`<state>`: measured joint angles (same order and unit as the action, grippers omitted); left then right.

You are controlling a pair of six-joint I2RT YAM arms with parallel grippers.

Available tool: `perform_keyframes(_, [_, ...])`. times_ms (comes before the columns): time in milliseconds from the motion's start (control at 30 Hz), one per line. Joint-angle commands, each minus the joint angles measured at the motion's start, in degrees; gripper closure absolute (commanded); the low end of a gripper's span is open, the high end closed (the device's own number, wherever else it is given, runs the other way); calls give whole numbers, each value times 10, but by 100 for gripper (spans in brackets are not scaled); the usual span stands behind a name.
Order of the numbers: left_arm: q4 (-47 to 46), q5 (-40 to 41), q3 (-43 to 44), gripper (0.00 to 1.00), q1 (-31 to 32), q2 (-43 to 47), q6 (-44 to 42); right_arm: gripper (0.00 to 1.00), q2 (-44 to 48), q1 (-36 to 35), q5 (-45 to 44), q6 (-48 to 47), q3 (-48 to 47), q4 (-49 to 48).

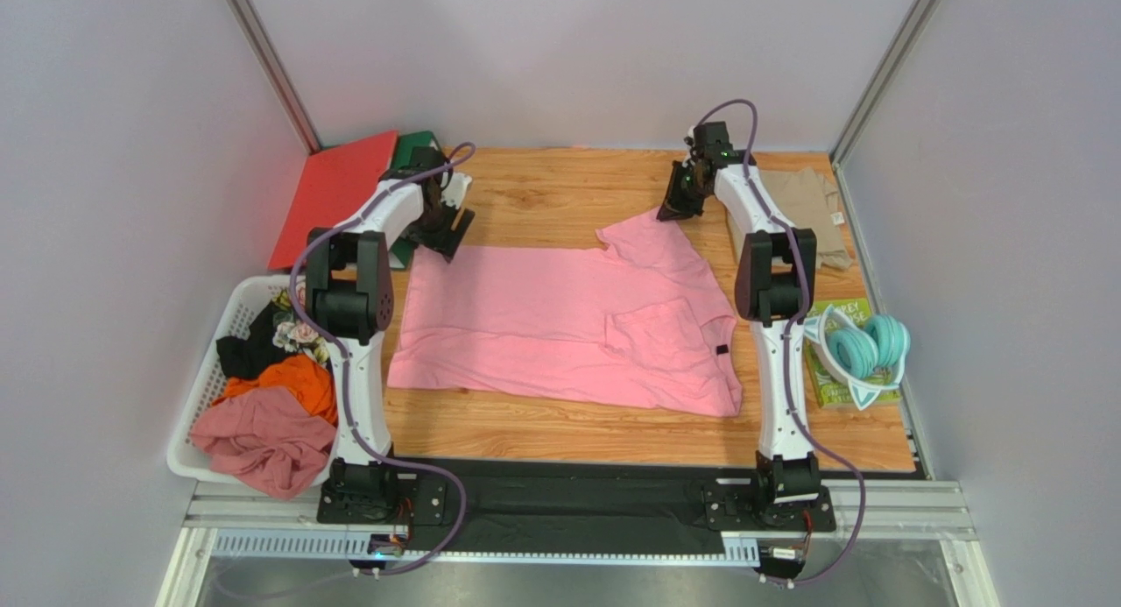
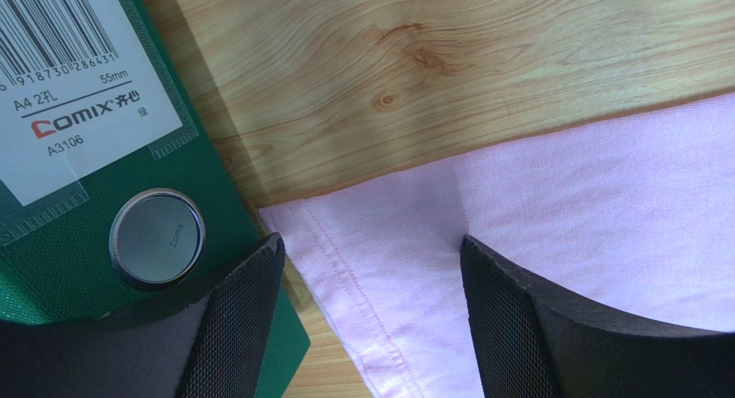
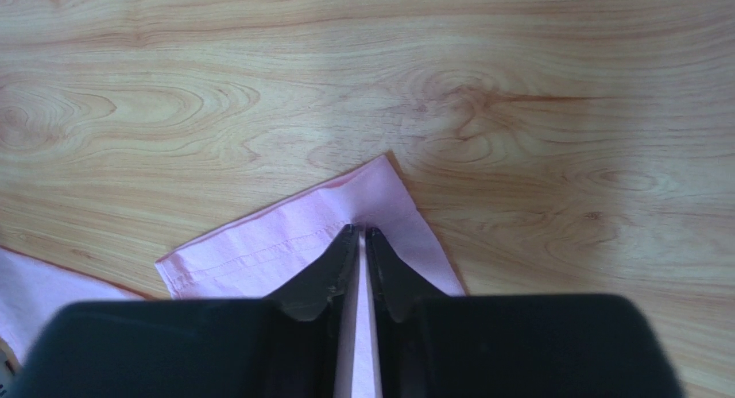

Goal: Fold and stack the t-shirts
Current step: Grap the side of the flattened tshirt furthest away from the robot with both arms

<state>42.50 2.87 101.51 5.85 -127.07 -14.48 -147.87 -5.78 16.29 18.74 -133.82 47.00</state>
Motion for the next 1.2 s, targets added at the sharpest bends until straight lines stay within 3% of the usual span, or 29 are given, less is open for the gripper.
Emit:
perform_keyframes(0, [3, 6, -11, 19, -7, -3, -12, 98, 12, 5, -9, -1, 17, 20])
perform_keyframes(233, [40, -54, 1, 21, -11, -21, 2, 100, 14, 7, -7, 1, 20, 20])
perform_keyframes(467, [56, -94, 1, 40, -12, -12, 2, 100, 21, 8, 0, 4, 22, 20])
perform_keyframes(567, [58, -96, 0, 43, -11, -10, 0, 100, 25, 9, 5, 5, 22, 20])
perform_keyframes(1000, [68, -103, 3, 45, -1, 10, 2, 100, 59, 11, -10, 13, 23, 23])
perform_keyframes(1167, [65, -105, -22, 38, 11, 20, 1, 100, 48, 24, -14, 16, 25, 37])
